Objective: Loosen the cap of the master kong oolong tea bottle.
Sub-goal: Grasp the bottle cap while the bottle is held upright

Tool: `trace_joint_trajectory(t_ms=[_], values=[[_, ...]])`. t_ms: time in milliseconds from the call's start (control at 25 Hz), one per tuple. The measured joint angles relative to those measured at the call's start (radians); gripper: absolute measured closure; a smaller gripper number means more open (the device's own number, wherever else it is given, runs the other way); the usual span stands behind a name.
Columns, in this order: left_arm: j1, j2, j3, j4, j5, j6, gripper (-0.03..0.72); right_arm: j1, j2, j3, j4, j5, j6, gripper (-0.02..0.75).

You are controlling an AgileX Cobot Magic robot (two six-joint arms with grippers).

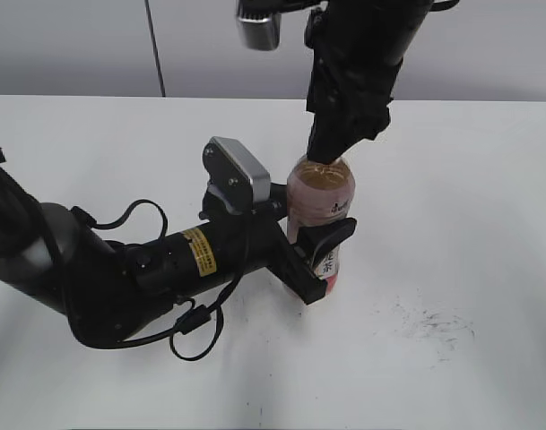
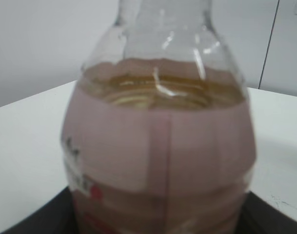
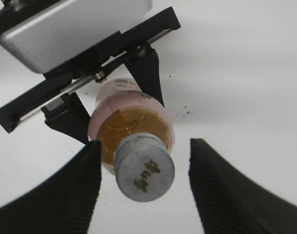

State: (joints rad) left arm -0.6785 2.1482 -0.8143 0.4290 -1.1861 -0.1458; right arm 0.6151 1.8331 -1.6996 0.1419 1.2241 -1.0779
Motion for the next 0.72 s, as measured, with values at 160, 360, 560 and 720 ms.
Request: trace_joint_trajectory(t_ms=[160, 360, 560, 720], values=[[0.000, 0.000, 0.000, 0.002, 0.000, 0.000, 0.299, 0.000, -0.020, 0.000, 0.021, 0.000, 0.152, 0.176], [0.000, 0.000, 0.000, 0.003, 0.000, 0.000, 0.299, 0.000, -0.050, 0.000, 0.020, 0.000, 0.752, 0.161], [0.000, 0.000, 0.000, 0.005, 0.000, 0.000, 0.299, 0.000, -0.050, 0.000, 0.014, 0.000, 1.154, 0.168], [0.000, 0.000, 0.000, 0.005, 0.000, 0.000, 0.299, 0.000, -0.044, 0.000, 0.015, 0.000, 1.226, 0.204]])
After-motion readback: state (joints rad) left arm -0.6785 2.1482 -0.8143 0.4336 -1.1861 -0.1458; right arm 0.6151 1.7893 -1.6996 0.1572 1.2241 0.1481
